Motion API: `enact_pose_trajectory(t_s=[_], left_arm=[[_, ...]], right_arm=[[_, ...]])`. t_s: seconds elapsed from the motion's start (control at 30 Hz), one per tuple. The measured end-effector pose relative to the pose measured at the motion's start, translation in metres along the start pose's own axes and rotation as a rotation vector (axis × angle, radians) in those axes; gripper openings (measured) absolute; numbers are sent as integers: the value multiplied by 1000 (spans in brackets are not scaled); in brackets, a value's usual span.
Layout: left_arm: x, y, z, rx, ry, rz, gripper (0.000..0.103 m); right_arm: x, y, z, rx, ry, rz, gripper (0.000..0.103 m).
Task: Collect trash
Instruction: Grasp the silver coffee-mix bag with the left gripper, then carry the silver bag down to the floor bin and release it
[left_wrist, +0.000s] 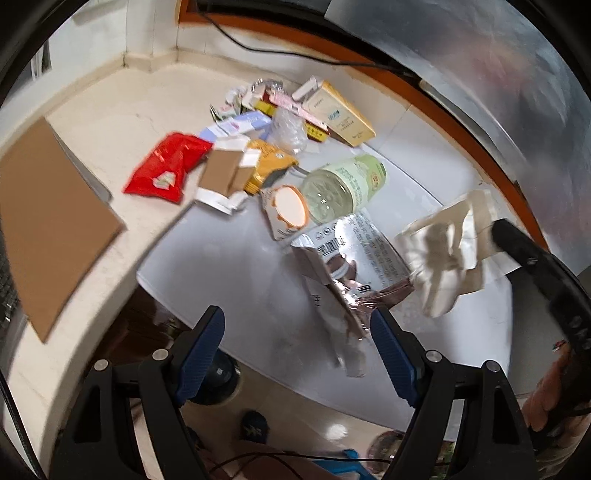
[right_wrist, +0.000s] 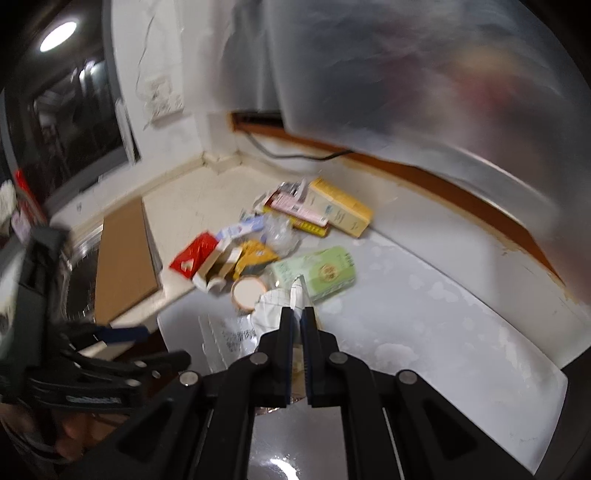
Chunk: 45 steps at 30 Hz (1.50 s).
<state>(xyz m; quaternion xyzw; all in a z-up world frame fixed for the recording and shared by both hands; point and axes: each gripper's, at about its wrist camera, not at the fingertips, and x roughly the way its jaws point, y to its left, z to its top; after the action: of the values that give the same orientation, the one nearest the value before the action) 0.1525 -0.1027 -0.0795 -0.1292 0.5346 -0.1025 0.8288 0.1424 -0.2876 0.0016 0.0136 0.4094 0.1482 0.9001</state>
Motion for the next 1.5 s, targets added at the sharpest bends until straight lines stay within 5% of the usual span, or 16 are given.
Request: enact_pose_trajectory(t_s=[0.17, 0.4, 0.47, 0.53, 0.57, 0.6, 0.83, 1.17, 1.5], left_arm=[[19, 0, 6, -35, 31, -9, 80], [54, -5, 14, -59, 82, -15, 79], [63, -7, 16, -63, 92, -14, 65], [73, -10, 16, -68, 115, -12, 27], [77, -11, 16, -67, 125, -5, 15], [80, -12, 16, -67, 129, 14, 13], [51, -14, 6, -31, 4, 60, 2], [-38, 18, -27, 49, -158, 151, 2], [-78, 84, -101, 62, -177, 319, 2]], right_arm=[[-12, -20, 5, 61, -49, -30, 4], [0, -31, -12, 81, -5, -72, 4], [3, -32, -17, 86, 6, -72, 4], [4, -32, -21, 88, 13, -72, 4], [5, -31, -23, 88, 16, -72, 4], [6, -30, -25, 90, 18, -73, 4], [2, -21, -32, 92, 26, -61, 4], [-15, 24, -41, 79, 30, 25, 4], [-1, 105, -68, 3, 112, 160, 4]])
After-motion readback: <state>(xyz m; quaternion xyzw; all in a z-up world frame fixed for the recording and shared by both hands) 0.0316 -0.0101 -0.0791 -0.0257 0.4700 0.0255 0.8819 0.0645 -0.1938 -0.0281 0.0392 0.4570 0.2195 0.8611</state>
